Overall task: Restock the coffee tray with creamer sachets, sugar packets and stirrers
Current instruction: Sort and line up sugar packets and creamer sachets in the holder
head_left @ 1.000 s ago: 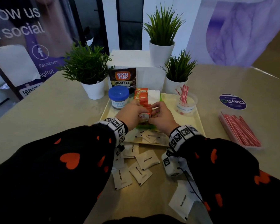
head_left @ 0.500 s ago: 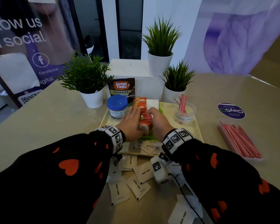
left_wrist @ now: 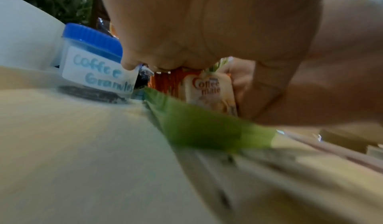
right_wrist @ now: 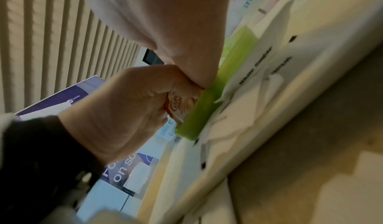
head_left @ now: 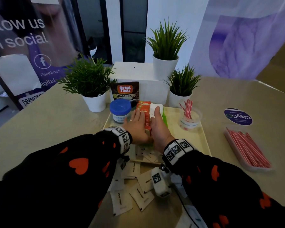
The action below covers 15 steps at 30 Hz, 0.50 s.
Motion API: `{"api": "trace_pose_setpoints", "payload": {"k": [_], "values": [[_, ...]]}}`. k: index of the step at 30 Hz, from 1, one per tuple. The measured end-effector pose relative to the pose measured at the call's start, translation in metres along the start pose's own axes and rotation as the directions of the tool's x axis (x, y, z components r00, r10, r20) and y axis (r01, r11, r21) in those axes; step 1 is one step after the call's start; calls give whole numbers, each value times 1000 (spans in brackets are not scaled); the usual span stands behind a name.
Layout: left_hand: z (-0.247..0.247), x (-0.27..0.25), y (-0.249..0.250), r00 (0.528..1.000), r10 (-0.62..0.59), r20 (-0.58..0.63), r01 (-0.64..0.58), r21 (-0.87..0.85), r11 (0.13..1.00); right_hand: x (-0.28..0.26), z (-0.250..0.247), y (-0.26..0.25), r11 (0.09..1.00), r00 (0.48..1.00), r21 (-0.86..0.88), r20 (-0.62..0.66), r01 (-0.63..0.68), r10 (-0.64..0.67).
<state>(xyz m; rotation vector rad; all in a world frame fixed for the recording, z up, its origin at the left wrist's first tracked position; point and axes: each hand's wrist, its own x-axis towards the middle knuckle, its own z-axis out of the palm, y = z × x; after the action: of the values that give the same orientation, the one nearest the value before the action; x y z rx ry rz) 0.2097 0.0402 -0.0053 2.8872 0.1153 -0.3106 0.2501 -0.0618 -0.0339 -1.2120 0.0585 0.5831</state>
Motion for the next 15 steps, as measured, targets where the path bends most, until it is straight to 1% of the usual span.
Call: {"api": "trace_pose_setpoints", "payload": {"k": [2,5,7,10,12,15], "values": [[-10,10,-5,1000,4,5,-5,70,998,-17,5,-8,999,999,-30,23,-24,25],[-25,22,-11,998,41,37,-45,117,992,-21,3,-9,997,999,-77,49,-5,9],[-32,27,-12,995,59,83,-68,104,992,-21,2,-9,996,999,-92,42,-1,5],[-33,33,-12,990,77,119,-86,78,993,-17,2,-7,994,999,-109,39,-6,10],[-28,37,-11,989,79,124,-88,70,994,-15,0,-6,995,999,-100,35,-18,22],[-23,38,-13,992,81,96,-90,85,992,-11,-3,-6,998,998,-61,45,-35,38]]}}
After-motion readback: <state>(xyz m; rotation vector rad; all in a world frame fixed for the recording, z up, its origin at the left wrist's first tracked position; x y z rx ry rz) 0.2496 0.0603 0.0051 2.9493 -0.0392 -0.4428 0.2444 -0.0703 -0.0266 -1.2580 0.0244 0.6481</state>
